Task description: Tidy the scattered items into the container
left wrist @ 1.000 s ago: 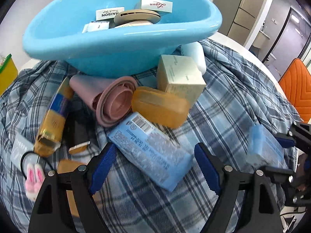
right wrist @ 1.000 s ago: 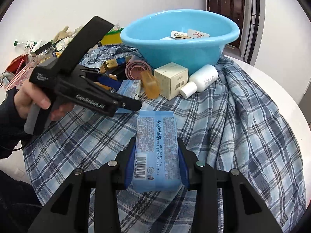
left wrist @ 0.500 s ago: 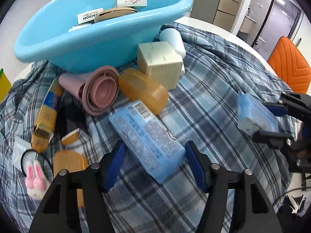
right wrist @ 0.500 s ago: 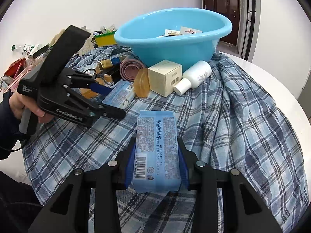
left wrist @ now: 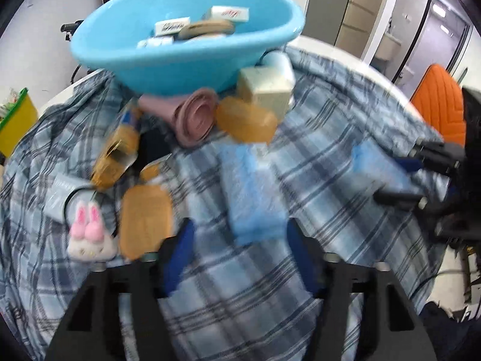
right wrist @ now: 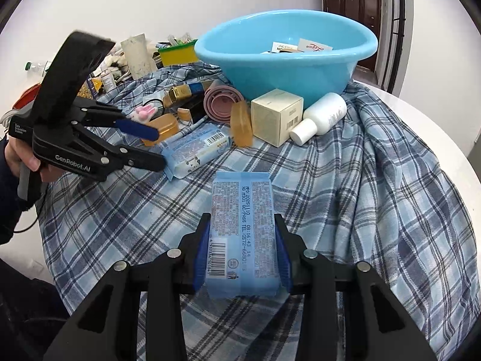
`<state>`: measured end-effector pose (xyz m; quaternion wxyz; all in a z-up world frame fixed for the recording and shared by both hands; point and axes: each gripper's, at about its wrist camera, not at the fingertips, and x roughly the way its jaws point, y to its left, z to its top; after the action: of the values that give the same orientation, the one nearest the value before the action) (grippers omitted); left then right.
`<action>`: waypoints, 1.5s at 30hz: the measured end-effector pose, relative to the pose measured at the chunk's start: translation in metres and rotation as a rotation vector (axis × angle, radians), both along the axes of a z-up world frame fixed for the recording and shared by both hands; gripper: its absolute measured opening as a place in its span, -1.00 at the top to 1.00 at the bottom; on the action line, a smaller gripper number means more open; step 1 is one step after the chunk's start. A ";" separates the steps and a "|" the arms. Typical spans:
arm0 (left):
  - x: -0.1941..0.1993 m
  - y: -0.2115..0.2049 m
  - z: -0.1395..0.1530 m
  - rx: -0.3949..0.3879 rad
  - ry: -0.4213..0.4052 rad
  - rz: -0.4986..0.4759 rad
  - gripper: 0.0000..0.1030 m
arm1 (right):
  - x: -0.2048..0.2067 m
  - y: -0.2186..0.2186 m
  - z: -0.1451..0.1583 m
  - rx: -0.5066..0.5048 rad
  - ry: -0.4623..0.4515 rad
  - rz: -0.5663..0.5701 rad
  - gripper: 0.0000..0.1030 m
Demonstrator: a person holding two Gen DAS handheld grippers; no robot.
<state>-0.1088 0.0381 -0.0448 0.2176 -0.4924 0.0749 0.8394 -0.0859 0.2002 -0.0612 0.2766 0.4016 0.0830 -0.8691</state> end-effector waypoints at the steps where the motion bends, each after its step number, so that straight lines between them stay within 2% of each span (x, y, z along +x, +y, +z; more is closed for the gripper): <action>1: -0.001 0.006 0.003 0.007 0.021 -0.006 -0.58 | 0.001 0.000 0.001 0.001 0.002 0.000 0.27; 4: -0.005 0.028 0.004 -0.052 0.073 -0.012 -0.59 | 0.002 0.003 0.003 0.005 0.003 -0.010 0.28; 6: -0.010 0.038 -0.004 -0.097 0.079 -0.011 -0.59 | 0.002 0.006 0.003 0.008 0.002 -0.017 0.28; 12: -0.019 0.033 -0.020 -0.098 0.051 0.008 -0.57 | -0.002 0.013 0.001 0.007 -0.010 -0.030 0.27; 15: -0.016 0.026 -0.019 -0.045 0.023 -0.017 0.02 | -0.003 0.012 0.000 0.001 -0.013 -0.029 0.28; 18: -0.006 0.023 -0.017 -0.046 0.019 -0.070 0.11 | -0.002 0.008 -0.001 -0.005 -0.015 -0.020 0.27; 27: 0.041 0.007 -0.007 -0.011 -0.018 -0.206 0.11 | 0.010 -0.003 0.003 0.005 -0.011 0.020 0.27; 29: 0.047 0.005 -0.004 -0.029 0.004 -0.193 -0.07 | 0.009 -0.004 -0.001 0.011 -0.020 0.017 0.28; 30: 0.049 0.005 -0.004 -0.036 0.014 -0.184 -0.33 | 0.008 -0.005 -0.004 0.015 -0.028 0.013 0.28; 31: 0.050 0.006 -0.004 -0.033 0.025 -0.179 -0.45 | 0.007 -0.006 -0.007 0.019 -0.035 0.007 0.27; 33: 0.050 0.008 -0.006 -0.024 0.032 -0.174 -0.45 | 0.005 -0.009 -0.013 0.027 -0.047 -0.002 0.27; 38: 0.054 0.019 -0.015 -0.062 0.049 -0.181 -0.45 | 0.003 -0.012 -0.021 0.044 -0.066 0.001 0.24; 41: 0.054 0.016 -0.019 -0.026 0.022 -0.189 -0.45 | -0.001 -0.010 -0.014 0.035 -0.054 -0.005 0.13; 42: 0.055 0.014 -0.019 -0.017 0.020 -0.186 -0.32 | -0.002 -0.009 -0.009 0.024 -0.038 -0.007 0.10; 43: 0.054 0.013 -0.020 -0.014 0.018 -0.183 -0.11 | -0.002 -0.010 -0.004 0.018 -0.025 -0.003 0.10; 45: 0.053 0.010 -0.019 -0.019 0.023 -0.173 0.07 | -0.004 -0.016 0.006 0.017 0.009 0.026 0.11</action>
<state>-0.0559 0.0480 -0.0637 0.2837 -0.4764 0.1277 0.8224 -0.0895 0.1844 -0.0551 0.2842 0.3989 0.0967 -0.8665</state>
